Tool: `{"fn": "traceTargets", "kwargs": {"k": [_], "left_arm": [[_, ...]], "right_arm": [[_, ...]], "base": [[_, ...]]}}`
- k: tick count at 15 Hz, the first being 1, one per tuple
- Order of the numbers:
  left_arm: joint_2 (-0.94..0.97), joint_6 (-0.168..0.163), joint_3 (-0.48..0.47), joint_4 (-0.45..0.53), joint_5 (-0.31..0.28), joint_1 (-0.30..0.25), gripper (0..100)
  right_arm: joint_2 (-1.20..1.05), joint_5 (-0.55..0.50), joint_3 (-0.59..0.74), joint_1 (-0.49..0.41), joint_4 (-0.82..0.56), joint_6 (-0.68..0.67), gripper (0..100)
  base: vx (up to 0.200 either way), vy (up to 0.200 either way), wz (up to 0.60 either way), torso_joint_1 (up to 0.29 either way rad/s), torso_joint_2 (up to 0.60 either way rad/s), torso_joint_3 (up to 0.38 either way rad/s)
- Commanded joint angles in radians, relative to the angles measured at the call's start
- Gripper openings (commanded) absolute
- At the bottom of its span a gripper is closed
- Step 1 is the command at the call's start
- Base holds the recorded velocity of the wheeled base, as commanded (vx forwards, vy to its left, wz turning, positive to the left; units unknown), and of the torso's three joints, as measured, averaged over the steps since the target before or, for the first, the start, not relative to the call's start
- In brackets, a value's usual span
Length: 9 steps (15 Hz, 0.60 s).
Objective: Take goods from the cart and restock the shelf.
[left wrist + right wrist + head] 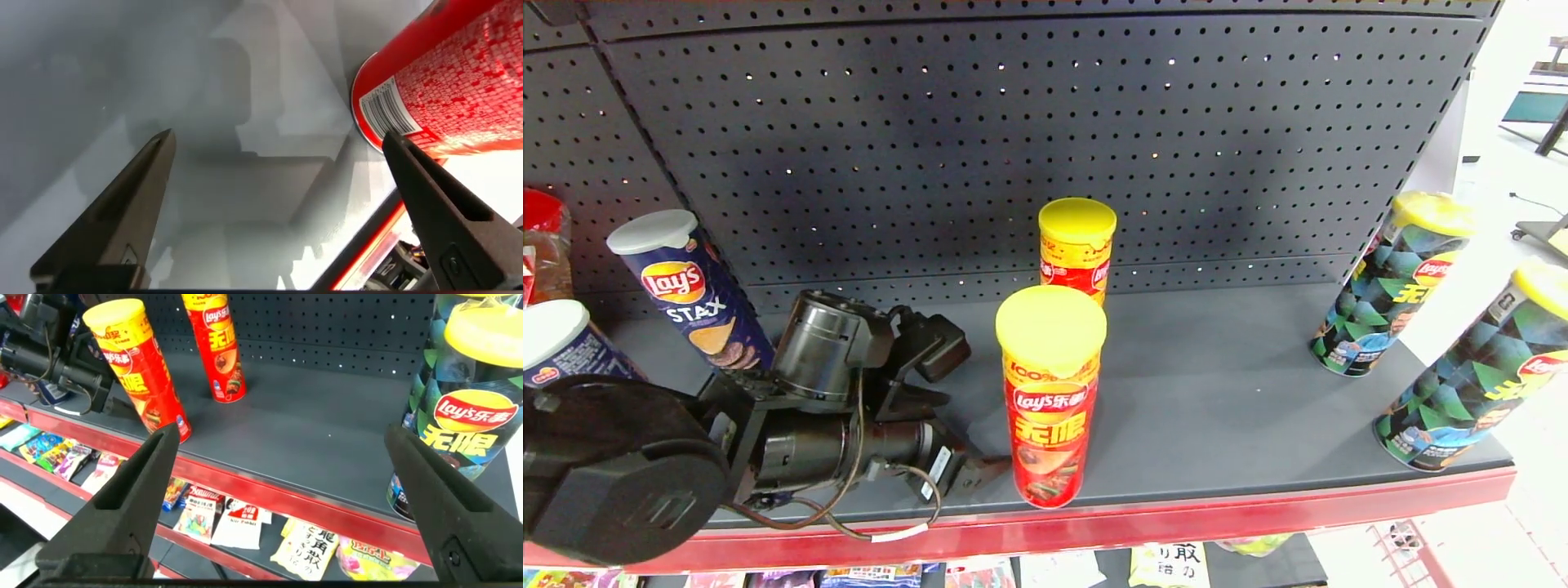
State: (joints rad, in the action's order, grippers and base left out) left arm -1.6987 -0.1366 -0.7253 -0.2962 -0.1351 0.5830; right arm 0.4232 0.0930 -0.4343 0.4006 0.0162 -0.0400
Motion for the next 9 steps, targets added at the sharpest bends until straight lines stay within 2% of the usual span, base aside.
{"fn": "traceTargets", "kwargs": {"k": [1, 9], "left_arm": [[-0.006, 0.0, -0.005, 0.0, 0.0, 0.003, 100], [-0.012, 0.0, -0.011, 0.0, -0.001, 0.017, 100]], "right_arm": [[0.005, 0.001, 0.0, 0.001, 0.001, 0.0, 100], [0.003, 0.001, 0.002, 0.0, 0.001, 0.0, 100]], "base": [[0.0, 0.0, 0.0, 0.0, 0.0, 0.0], [0.0, 0.0, 0.0, 0.0, 0.0, 0.0]]}}
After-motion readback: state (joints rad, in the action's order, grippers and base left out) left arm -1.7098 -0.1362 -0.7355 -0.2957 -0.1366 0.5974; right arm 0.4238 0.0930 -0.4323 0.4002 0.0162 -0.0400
